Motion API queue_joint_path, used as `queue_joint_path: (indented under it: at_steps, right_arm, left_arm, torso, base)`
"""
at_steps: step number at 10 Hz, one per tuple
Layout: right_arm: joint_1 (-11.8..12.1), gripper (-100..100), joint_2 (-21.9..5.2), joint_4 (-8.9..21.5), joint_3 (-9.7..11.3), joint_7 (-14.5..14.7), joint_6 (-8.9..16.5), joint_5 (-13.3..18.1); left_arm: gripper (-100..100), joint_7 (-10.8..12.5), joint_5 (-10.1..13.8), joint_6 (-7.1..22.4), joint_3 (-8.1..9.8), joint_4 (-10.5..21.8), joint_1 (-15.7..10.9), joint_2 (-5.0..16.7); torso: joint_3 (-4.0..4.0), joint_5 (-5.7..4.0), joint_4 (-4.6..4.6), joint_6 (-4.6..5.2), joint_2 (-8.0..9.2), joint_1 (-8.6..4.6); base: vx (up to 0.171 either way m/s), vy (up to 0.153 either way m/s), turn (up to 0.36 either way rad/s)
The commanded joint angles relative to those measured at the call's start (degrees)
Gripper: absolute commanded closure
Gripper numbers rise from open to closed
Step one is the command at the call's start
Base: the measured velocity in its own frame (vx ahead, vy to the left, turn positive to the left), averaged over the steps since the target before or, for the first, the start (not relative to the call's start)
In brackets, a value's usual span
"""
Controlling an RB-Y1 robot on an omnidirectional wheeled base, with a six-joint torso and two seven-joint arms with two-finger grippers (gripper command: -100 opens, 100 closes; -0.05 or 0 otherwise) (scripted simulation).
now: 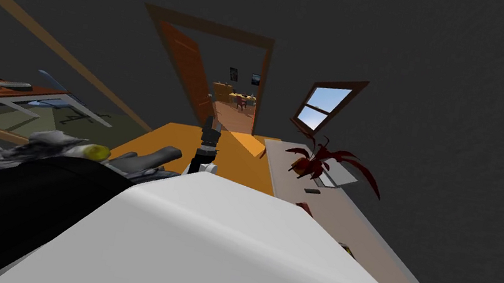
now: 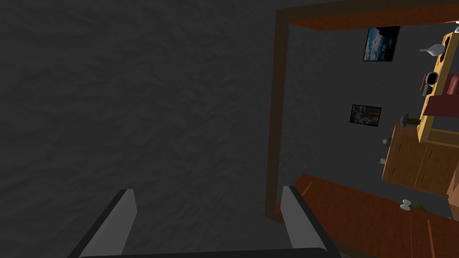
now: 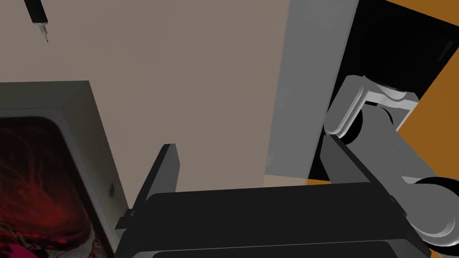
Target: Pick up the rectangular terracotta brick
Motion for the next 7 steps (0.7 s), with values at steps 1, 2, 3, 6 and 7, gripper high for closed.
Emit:
queue_joint_path:
  at_steps: [1, 2, 3, 6, 7]
  right_arm:
    - [-1.36, -100, -0.07, 2.73, 0.51, 0.06, -0.86, 0.01]
    - [-2.05, -100, -0.89, 4.51, 1.14, -0.11, -1.07, -0.36]
    - [-2.76, -100, -1.57, 6.06, 1.68, -0.34, -1.21, -0.84]
    - [-3.49, -100, -2.09, 7.37, 2.13, -0.62, -1.31, -1.43]
    - [-4.25, -100, -2.44, 8.38, 2.52, -0.94, -1.42, -2.08]
  left_arm:
    - [0, 0.00, 0.00, 0.00, 0.00, 0.00, 0.00, 0.00]
    - [0, 0.00, 0.00, 0.00, 0.00, 0.00, 0.00, 0.00]
    - [0, 0.00, 0.00, 0.00, 0.00, 0.00, 0.00, 0.00]
    - [0, 0.00, 0.00, 0.00, 0.00, 0.00, 0.00, 0.00]
    - [0, 0.00, 0.00, 0.00, 0.01, 0.00, 0.00, 0.00]
  torso:
    - [0.00, 0.00, 0.00, 0.00, 0.00, 0.00]
    - [0.04, 0.00, 0.01, 0.02, 0.08, 0.02]
    - [0.01, 0.01, 0.01, -0.01, 0.01, 0.06]
    - [-0.06, -0.01, -0.02, -0.01, -0.11, -0.05]
    - [0.00, -0.02, -0.01, 0.04, 0.02, -0.03]
  base:
    - [0.096, -0.003, 0.101]
    - [0.124, 0.010, 0.152]
    - [0.174, 0.015, 0.240]
    - [0.132, -0.026, 0.111]
    - [0.094, -0.016, 0.095]
